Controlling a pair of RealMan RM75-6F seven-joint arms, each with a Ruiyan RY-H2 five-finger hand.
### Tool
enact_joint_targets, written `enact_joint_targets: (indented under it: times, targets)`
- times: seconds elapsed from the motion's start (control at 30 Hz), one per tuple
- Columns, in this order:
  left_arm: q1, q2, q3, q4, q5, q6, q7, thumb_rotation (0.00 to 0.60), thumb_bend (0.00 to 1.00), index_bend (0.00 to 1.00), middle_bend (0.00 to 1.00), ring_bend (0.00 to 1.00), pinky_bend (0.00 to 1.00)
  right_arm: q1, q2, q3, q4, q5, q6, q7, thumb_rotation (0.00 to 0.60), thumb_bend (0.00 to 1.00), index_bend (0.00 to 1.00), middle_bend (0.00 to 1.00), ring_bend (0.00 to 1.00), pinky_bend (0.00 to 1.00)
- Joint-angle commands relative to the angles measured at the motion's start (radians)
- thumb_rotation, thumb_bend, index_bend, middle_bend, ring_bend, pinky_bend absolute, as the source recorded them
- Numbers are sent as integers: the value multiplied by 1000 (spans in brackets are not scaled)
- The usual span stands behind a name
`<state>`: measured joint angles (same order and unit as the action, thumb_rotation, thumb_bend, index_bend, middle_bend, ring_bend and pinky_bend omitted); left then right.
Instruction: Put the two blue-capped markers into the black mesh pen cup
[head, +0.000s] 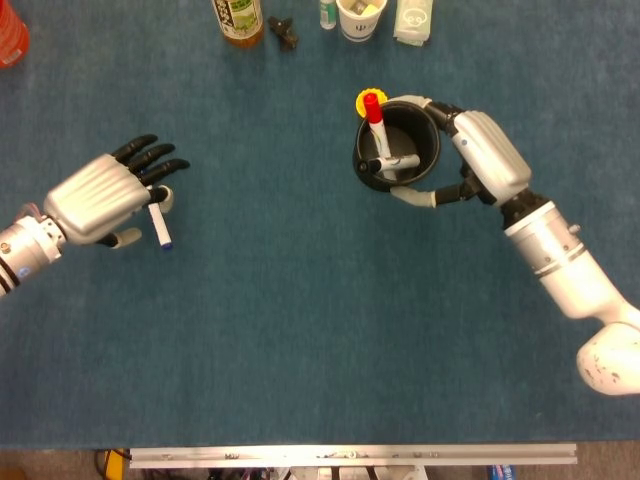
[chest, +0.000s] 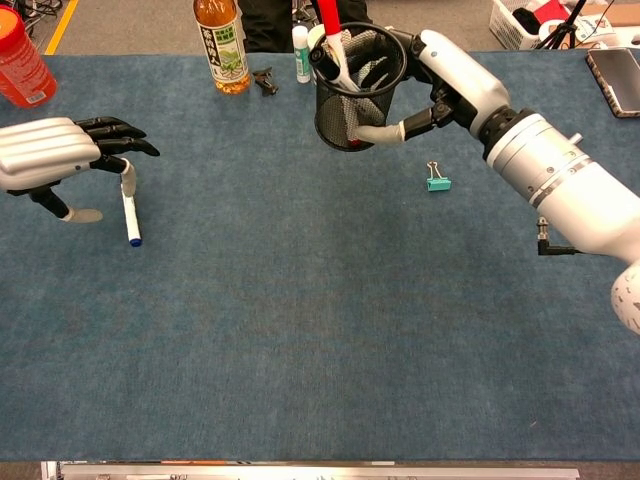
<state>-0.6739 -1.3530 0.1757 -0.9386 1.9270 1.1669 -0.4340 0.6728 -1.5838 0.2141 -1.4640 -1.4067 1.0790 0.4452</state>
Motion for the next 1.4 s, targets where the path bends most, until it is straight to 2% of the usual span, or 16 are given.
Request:
enact_joint_targets:
  times: [0.03, 0.33, 0.77, 1.4]
  targets:
    - [-10, -42, 23, 57, 21, 18, -4, 600, 246, 425, 115, 0, 48, -1, 0, -1, -1, 1, -1, -2, 600, 454, 422, 415, 336, 306]
    - [-14, -124, 39, 184, 20, 44, 12, 600, 246, 430, 115, 0, 48, -2, 1, 0, 2, 9, -6, -6, 600, 454, 422, 415, 335, 306]
    - [-12, -209, 103, 343, 50, 84, 6, 600, 246, 444, 115, 0, 48, -7, -3, 0, 19, 18, -10, -8, 600, 454, 422, 415, 335, 306]
    - [-12, -262, 143, 445, 39, 101, -23, 600, 246, 463, 115, 0, 48, -10, -9, 5, 26, 25, -12, -14, 600, 454, 422, 415, 336, 306]
